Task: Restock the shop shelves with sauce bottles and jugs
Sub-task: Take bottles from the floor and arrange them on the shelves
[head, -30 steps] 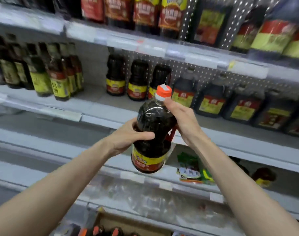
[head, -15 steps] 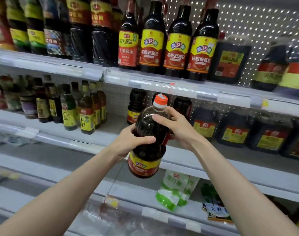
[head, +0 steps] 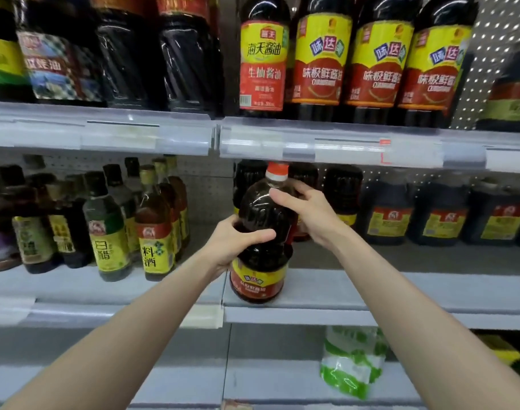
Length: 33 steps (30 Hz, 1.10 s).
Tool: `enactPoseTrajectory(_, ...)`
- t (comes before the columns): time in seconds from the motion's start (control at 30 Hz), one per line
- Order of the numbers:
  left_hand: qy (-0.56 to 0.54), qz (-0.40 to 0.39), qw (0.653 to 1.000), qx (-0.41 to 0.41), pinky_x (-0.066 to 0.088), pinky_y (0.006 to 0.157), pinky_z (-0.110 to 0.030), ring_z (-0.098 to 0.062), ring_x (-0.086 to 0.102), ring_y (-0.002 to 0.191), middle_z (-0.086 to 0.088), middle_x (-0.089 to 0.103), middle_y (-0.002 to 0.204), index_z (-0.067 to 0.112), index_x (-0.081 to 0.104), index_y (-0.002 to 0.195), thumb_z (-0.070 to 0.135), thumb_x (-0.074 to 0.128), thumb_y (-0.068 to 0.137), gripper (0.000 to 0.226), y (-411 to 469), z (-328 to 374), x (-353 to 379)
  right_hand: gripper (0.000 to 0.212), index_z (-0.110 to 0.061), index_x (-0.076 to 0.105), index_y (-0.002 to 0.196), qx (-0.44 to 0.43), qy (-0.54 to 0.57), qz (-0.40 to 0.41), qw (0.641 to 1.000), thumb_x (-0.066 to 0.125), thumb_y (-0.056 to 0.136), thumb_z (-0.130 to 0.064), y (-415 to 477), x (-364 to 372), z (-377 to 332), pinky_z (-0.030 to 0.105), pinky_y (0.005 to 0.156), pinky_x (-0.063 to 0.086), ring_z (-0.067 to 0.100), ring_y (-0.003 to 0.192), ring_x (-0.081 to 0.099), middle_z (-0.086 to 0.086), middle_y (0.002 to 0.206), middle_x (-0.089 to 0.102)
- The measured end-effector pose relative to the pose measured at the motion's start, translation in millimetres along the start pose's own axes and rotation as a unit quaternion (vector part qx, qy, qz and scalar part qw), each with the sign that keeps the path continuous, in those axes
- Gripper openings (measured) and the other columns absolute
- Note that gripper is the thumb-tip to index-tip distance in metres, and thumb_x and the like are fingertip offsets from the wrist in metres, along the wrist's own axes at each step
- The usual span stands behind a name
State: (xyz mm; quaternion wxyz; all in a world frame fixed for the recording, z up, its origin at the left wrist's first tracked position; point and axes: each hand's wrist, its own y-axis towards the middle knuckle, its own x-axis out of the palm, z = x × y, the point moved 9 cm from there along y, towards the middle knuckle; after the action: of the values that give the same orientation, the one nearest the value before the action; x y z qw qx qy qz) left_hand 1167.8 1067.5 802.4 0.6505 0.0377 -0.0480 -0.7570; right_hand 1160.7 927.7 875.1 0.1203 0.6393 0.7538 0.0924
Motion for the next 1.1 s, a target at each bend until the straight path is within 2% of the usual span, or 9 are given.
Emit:
enactPoseTrajectory(0.17,-0.014,0.001,1.000,-0.005,0.053,0.088,-0.034,-0.016,0.070,0.096,-0.002,0.074,0.101,0.022,0.071,0.094,0.032,0.094,0.043,0.057,33,-17,-15,0.019,-0.026,0.071,0.098,0.002,-0.019,0.013,1.000,0.074,0.081,-0.020,33,8,16,0.021,0.081,0.052,0.007,0.095,0.069,-0.006,0.097,0.075)
enactPoseTrajectory(0.23,-0.017,0.013,1.000,-0.012,0.053,0.089,-0.034,-0.016,0.069,0.095,-0.003,0.074,0.102,0.023,0.070,0.092,0.034,0.094,0.044,0.055,42,-23,-19,0.017,-0.028,0.072,0.098,0.006,-0.030,0.013,0.999,0.073,0.082,-0.023,45,10,21,0.026,0.088,0.052,0.009,0.098,0.069,-0.006,0.100,0.074)
enactPoseTrajectory(0.33,-0.012,0.024,1.000,-0.015,0.053,0.091,-0.035,-0.018,0.068,0.098,-0.004,0.072,0.105,0.026,0.067,0.092,0.031,0.086,0.061,0.037,52,-29,-24,0.014,-0.031,0.071,0.097,0.004,-0.040,0.013,0.999,0.072,0.084,-0.028,57,11,29,0.032,0.094,0.051,0.013,0.102,0.068,-0.003,0.105,0.073)
enactPoseTrajectory(0.5,0.006,0.005,1.000,-0.007,0.051,0.096,-0.039,-0.019,0.065,0.106,-0.004,0.068,0.116,0.029,0.062,0.108,0.052,0.085,0.053,0.064,58,-37,-24,0.009,-0.039,0.062,0.100,-0.002,-0.076,0.000,0.997,0.061,0.091,-0.039,62,13,33,0.021,0.084,0.046,0.002,0.099,0.062,-0.017,0.102,0.066)
enactPoseTrajectory(0.6,0.014,0.012,1.000,0.007,0.053,0.085,-0.030,-0.012,0.064,0.102,0.003,0.067,0.113,0.037,0.060,0.106,0.043,0.079,0.073,0.039,55,-46,-26,0.022,-0.037,0.055,0.114,-0.018,-0.098,0.016,0.995,0.055,0.093,-0.043,61,12,34,0.023,0.090,0.040,0.009,0.107,0.056,-0.015,0.110,0.059)
enactPoseTrajectory(0.67,0.015,0.029,0.999,0.027,0.052,0.078,-0.024,-0.007,0.062,0.101,0.010,0.065,0.110,0.039,0.055,0.114,0.035,0.072,0.081,0.037,48,-52,-27,0.037,-0.034,0.050,0.130,-0.021,-0.092,0.027,0.995,0.052,0.094,-0.044,57,13,37,0.024,0.092,0.036,0.010,0.114,0.051,-0.011,0.118,0.054)
enactPoseTrajectory(0.83,-0.014,0.046,0.998,0.031,0.048,0.099,-0.039,-0.013,0.056,0.115,0.011,0.057,0.119,0.038,0.034,0.141,0.034,0.065,0.087,0.063,28,-65,-22,0.062,-0.041,0.024,0.148,0.026,-0.056,0.032,0.998,0.049,0.093,-0.052,35,6,74,0.040,0.111,0.031,0.017,0.137,0.034,-0.007,0.151,0.036)
enactPoseTrajectory(0.93,-0.020,0.026,0.999,0.020,0.048,0.097,-0.036,-0.010,0.057,0.114,0.006,0.055,0.127,0.037,0.028,0.146,0.029,0.062,0.090,0.066,19,-70,-18,0.063,-0.043,0.020,0.149,0.075,-0.043,0.015,0.996,0.049,0.094,-0.052,17,3,110,0.041,0.106,0.034,0.019,0.138,0.034,-0.008,0.151,0.035)
enactPoseTrajectory(1.1,-0.011,0.048,0.998,0.026,0.050,0.095,-0.038,-0.013,0.059,0.112,0.003,0.057,0.129,0.034,0.032,0.145,0.028,0.062,0.090,0.063,17,-72,-21,0.066,-0.037,0.029,0.149,0.100,-0.042,0.028,0.994,0.054,0.091,-0.054,5,4,144,0.048,0.108,0.040,0.016,0.131,0.044,-0.010,0.144,0.045)
